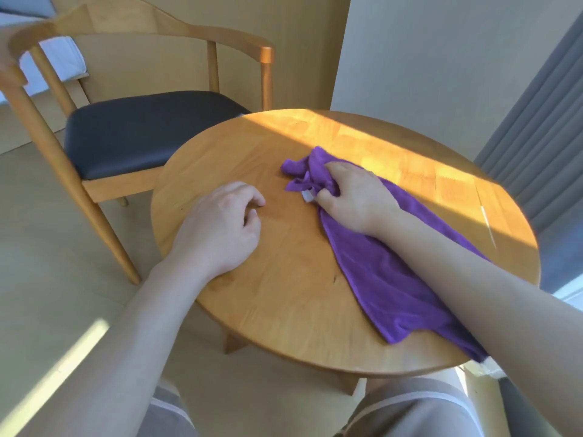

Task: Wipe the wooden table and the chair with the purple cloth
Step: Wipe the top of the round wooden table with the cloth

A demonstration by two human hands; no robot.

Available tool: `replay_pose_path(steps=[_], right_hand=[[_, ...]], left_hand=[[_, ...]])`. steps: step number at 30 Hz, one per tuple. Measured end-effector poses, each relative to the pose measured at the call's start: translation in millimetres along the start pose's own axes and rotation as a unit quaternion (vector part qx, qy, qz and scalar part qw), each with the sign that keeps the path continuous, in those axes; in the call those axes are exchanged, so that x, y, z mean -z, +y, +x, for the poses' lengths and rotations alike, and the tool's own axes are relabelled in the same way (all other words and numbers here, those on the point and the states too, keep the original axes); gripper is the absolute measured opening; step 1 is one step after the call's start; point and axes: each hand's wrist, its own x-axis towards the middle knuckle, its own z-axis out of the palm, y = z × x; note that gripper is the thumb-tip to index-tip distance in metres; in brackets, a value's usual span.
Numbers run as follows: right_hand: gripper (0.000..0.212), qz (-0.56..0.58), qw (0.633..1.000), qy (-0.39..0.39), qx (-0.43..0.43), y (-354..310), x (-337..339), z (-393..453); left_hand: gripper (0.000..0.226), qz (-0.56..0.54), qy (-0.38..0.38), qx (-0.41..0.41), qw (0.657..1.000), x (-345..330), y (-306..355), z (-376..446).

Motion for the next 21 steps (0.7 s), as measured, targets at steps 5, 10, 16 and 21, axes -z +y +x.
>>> replay_pose_path(steps=[5, 10, 16, 21], right_hand=[[0.065, -0.012, 0.991, -0.082, 0.103, -31.8, 8.6, -79.0], [0.066, -0.009, 0.981, -0.108, 0.164, -39.1, 11.7, -113.1], [0.055, 0.080, 0.989, -0.075, 0.101, -6.9, 13.4, -40.4], [0.036, 0.037, 0.994, -0.012, -0.100, 21.4, 4.9, 36.4]], left_hand=[[0.031, 0.004, -0.004, -0.007, 1.000, 1.3, 3.6, -0.3], [0.042, 0.011, -0.009, -0.013, 1.000, 2.3, 4.9, -2.5], [0.040, 0.011, -0.013, -0.015, 1.000, -1.4, 2.9, -2.2], [0.040, 0.005, -0.015, 0.000, 1.000, -3.0, 1.5, -2.5]])
